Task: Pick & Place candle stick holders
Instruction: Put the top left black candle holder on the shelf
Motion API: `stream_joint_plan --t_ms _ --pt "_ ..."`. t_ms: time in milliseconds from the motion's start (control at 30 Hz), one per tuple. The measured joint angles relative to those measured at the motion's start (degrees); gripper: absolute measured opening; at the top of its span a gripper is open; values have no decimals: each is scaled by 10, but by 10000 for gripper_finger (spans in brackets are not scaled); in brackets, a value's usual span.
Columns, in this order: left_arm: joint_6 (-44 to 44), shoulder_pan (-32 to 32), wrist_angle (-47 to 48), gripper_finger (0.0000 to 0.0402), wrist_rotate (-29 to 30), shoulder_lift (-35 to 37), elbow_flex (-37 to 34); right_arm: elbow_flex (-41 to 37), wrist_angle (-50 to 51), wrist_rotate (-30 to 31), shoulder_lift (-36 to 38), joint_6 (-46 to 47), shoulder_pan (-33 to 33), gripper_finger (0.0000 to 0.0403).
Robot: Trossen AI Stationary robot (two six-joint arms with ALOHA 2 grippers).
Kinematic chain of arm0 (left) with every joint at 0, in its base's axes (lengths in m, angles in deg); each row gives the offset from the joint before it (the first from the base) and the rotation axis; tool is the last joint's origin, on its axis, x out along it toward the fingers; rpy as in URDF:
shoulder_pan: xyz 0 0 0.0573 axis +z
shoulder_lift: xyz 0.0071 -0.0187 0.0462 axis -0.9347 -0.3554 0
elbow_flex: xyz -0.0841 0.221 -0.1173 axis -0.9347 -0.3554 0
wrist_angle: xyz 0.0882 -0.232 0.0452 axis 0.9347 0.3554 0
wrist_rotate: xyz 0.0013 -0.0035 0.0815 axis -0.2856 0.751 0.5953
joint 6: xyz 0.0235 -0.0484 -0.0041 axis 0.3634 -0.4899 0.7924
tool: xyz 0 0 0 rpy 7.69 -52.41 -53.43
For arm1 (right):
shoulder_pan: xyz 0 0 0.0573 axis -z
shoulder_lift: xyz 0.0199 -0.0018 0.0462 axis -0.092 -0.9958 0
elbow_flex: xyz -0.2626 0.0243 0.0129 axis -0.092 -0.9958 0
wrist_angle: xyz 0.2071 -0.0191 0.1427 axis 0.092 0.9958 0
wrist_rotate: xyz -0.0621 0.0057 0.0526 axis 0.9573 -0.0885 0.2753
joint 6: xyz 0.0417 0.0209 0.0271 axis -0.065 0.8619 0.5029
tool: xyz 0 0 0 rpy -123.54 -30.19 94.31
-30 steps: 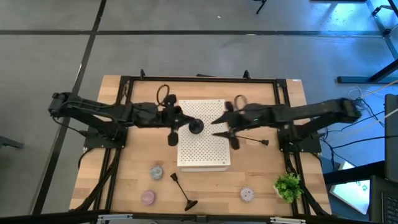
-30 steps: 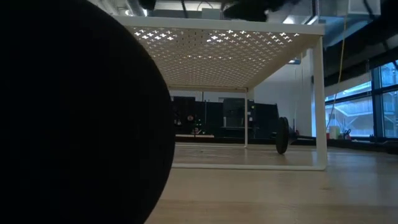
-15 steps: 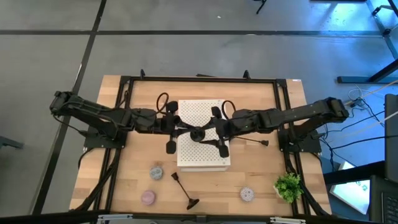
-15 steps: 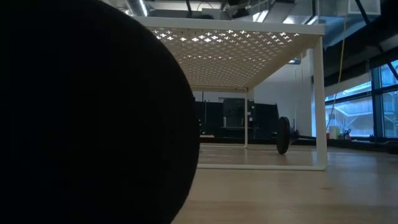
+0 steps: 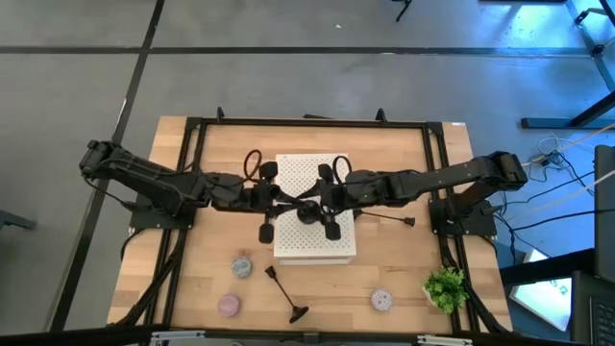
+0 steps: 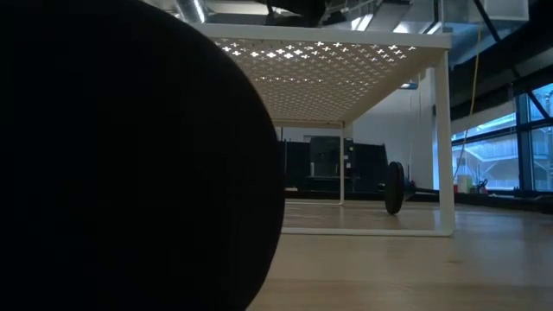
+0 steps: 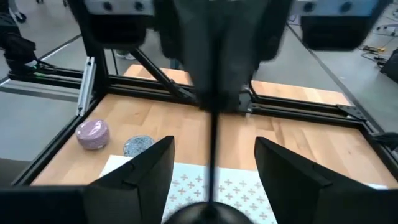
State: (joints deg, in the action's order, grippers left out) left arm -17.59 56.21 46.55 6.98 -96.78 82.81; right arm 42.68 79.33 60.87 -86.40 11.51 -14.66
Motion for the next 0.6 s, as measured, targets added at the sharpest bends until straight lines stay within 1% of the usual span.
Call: stream_joint_plan --t_ms 100,200,300,533,600 --pt "-3 0 -2 7 3 1 0 0 0 -1 0 0 0 214" --pt "-4 -2 -1 7 3 1 0 0 -1 0 0 -2 1 187" --pt "-5 -1 5 7 5 1 0 0 -3 0 -3 -4 1 146" --pt "-13 -1 5 7 8 1 0 0 -4 5 -3 -4 1 22" --pt "-14 -1 4 9 20 1 0 0 -5 6 -3 -4 1 13"
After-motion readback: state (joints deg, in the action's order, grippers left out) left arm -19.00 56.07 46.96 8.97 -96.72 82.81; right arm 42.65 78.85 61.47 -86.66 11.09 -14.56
